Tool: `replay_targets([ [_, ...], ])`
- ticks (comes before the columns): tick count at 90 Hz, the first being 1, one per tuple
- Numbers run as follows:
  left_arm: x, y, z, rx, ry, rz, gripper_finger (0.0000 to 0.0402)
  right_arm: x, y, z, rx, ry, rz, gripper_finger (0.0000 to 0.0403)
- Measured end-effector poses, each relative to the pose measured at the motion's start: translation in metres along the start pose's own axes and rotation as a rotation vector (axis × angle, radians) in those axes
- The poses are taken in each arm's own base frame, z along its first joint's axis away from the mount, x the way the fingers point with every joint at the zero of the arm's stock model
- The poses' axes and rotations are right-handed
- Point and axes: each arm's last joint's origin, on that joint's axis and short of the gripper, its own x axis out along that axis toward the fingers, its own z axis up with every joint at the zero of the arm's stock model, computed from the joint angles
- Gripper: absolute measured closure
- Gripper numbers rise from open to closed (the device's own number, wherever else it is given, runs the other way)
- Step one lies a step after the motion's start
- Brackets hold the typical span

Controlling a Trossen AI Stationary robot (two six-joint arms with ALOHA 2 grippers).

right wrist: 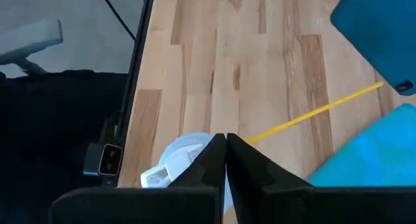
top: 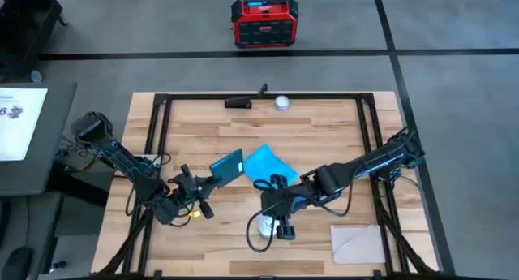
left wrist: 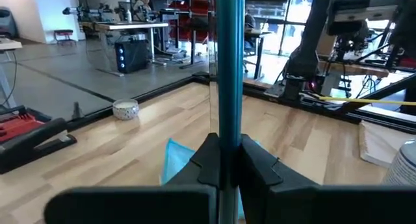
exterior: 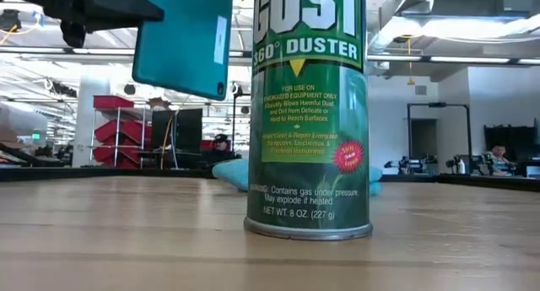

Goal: Apply microfiber cloth
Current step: Spray the back of the black tablet using the spray can

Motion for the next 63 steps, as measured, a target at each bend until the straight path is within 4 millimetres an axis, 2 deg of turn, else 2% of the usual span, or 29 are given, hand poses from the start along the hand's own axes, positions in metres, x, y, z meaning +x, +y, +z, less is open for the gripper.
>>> replay_targets([
  [53, -0.0002, 0.0003, -0.0008, 0.007, 0.003, -0.002, 0.0397, -0.0002, -0.0003, -0.0008, -0.002, 0.010, -0.004, 0.0403],
  [63, 0.0065, 0.0021, -0.0023, 0.034, 0.028, -0.016, 0.0397, -0.0009, 0.0000, 0.0003, -0.013, 0.004, -0.002, 0.0403],
])
